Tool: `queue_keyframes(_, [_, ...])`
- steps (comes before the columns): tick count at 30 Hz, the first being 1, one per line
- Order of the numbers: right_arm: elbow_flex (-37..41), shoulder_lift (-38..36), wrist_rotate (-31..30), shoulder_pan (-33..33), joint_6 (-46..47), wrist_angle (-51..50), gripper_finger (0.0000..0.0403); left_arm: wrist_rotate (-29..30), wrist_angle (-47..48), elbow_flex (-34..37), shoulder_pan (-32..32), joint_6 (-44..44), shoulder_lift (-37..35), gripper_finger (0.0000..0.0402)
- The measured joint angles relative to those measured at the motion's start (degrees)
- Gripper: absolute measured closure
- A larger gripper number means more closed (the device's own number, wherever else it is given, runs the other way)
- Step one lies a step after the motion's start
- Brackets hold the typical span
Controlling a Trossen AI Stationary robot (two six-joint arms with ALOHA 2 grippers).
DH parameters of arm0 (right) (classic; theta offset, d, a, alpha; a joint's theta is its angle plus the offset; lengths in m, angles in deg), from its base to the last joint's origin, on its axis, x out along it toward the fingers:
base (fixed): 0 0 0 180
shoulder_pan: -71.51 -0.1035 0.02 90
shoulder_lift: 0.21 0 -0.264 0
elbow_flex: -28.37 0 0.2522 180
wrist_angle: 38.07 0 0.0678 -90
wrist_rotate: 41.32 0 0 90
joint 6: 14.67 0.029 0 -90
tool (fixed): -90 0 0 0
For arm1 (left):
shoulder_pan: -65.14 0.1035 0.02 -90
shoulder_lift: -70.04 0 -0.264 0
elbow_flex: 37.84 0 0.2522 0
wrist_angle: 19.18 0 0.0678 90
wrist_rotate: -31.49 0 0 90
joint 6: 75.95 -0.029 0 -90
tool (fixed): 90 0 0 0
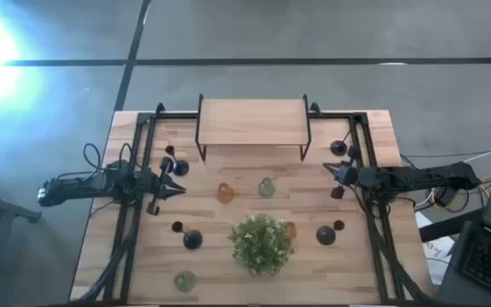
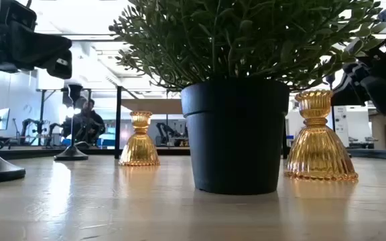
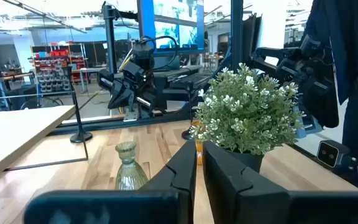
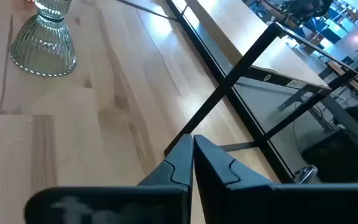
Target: Pick & Place candle stick holders
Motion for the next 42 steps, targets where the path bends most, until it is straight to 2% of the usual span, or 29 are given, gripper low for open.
queue_keyframes(34, [0.0, 0.0, 0.0, 0.0, -0.5, 0.0, 0.0394, 0.0, 0.0, 0.0, 0.0, 0.0, 0.0, 0.0369])
queue_keyframes(42, [0.0, 0.0, -1.9, 0.0, -26.6, 1.9, 0.0394, 0.0, 0.0, 0.0, 0.0, 0.0, 0.0, 0.0369])
